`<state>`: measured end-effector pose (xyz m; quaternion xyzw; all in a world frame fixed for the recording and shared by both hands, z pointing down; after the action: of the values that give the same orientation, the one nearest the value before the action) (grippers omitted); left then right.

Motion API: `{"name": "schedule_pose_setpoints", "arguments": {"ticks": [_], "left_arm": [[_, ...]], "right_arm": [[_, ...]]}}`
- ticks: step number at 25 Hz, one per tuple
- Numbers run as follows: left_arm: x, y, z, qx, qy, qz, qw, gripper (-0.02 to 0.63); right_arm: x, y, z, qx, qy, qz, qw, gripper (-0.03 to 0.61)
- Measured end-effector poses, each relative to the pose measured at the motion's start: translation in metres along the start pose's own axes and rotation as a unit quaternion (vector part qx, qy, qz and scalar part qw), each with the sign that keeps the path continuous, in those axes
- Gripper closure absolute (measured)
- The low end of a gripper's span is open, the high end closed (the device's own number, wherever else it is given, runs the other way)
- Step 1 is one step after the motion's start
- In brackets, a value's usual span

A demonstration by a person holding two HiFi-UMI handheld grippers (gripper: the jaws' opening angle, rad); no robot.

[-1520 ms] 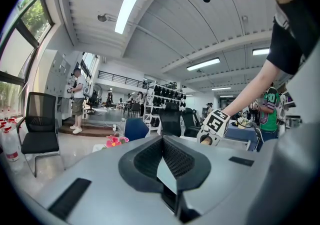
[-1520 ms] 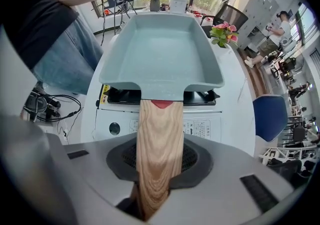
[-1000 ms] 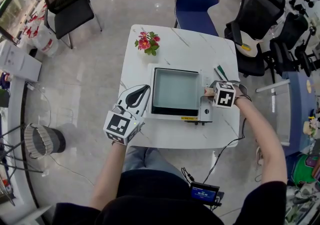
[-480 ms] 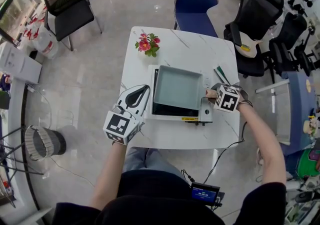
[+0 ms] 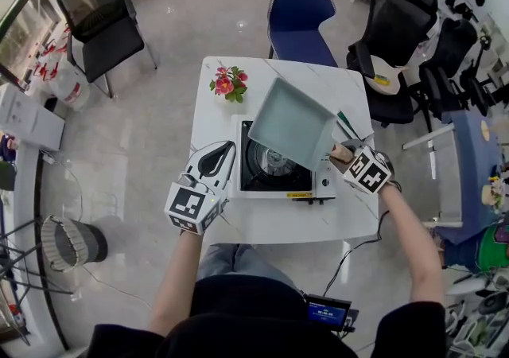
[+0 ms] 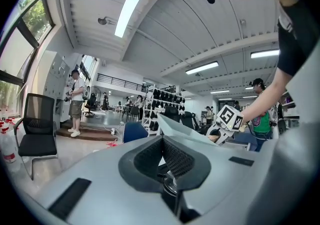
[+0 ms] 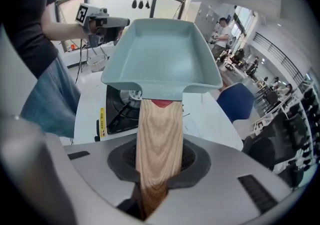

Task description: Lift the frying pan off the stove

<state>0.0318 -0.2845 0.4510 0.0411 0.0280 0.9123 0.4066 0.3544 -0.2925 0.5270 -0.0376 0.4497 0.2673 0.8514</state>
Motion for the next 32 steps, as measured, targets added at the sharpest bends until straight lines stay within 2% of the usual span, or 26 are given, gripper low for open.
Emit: {"name": "schedule_pose_setpoints", "arguments": {"ticks": [5,9,12,17,22,27,30,32], "left_arm": [[-0.002,0.002,-0.003,-0.001,-0.007,0.004,1.0,0.595],[-0.006,0.004,-0.007,-0.003,-0.013,0.007,0.9999,0.595],[-0.011,0.002,-0.009,-0.006,-0.018,0.011,0.9998,0.595],[-0.018,0.004,-0.014,-0.006,-0.024,0.015,0.9996,0.595],[-0.02,0.005,-0.019,-0.006,-0.034,0.015,0.9993,0.595],[-0.017,0.002,-0.022,-0.007,-0.039,0.017,0.9991,0.595],[-0.014,0.001,-0.022,-0.007,-0.041,0.019,0.9989,0.595],[-0.012,0.0,-0.022,-0.007,-0.042,0.02,0.9989,0.595]], "right_arm": [[0.024,0.004,-0.013,-0.064,-0.063,0.07,0.994,0.503],[0.036,0.007,-0.021,-0.135,-0.127,0.135,0.973,0.503],[0.047,0.011,-0.026,-0.177,-0.174,0.193,0.949,0.503],[0.063,0.022,-0.041,-0.221,-0.243,0.281,0.902,0.502],[0.073,0.035,-0.053,-0.254,-0.306,0.338,0.853,0.502],[0.081,0.052,-0.051,-0.278,-0.341,0.391,0.808,0.502],[0.083,0.062,-0.047,-0.288,-0.359,0.411,0.787,0.502],[0.085,0.066,-0.044,-0.293,-0.367,0.419,0.778,0.502]]}}
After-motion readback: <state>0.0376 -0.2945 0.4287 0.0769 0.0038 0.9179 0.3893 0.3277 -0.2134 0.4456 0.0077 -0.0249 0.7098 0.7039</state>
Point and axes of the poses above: the fingertips, and each gripper's own axes: x backward along the fingers, y to its left, z out of its underside, the point moved 6 cm from there along x, backward along the fingers, and after that the axes turned 12 degrees about -y, right-handed, at the moved point
